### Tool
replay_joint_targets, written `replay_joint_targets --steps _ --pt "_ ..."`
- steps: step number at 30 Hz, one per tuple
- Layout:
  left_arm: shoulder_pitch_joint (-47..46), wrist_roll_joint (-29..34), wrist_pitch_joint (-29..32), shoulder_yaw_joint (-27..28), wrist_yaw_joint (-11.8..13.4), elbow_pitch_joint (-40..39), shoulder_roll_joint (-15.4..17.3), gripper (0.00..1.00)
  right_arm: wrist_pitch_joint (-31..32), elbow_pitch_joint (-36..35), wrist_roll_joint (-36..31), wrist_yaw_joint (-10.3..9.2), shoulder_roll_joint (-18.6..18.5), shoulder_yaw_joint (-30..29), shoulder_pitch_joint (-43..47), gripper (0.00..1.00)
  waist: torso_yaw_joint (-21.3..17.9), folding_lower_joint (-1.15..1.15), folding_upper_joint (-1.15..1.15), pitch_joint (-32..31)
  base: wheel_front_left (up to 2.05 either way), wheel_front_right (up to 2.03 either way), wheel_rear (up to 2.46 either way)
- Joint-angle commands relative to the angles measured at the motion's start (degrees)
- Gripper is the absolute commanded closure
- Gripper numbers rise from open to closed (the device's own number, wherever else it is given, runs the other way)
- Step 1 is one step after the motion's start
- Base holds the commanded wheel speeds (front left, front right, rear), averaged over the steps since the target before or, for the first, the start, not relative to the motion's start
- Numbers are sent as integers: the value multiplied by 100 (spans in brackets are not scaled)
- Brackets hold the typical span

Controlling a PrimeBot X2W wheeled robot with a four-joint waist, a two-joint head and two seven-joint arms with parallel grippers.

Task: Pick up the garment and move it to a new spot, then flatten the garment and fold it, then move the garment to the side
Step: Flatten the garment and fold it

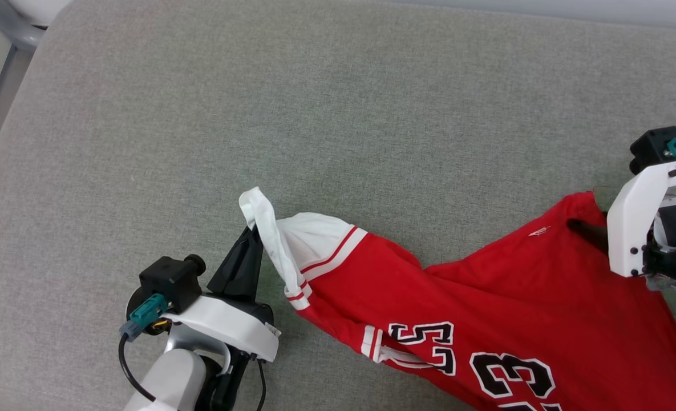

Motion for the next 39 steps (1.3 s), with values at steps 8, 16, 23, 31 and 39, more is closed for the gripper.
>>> replay_joint_targets --steps 8,16,23,31,39 --pt "-142 -17 -84 117 -41 72 116 100 -516 190 382 4 -18 182 -165 100 -173 0 0 -349 0 0 0" --pt "-761 108 -18 322 -115 -2 551 100 -1309 -81 182 7 20 -152 -711 100 -480 0 0 -850 0 0 0" --pt "-1731 185 178 437 -264 33 879 100 -1765 -197 -216 7 187 -605 -1038 100 -725 0 0 -1121 0 0 0" --pt "-3179 18 570 532 -402 655 1015 100 -2022 -120 -877 6 555 -1222 -1720 100 -956 0 0 -990 0 0 0" --pt "-5117 137 757 624 -473 1581 1249 100 -2508 110 -1676 4 861 -1885 -3127 100 -1075 0 0 -319 0 0 0"
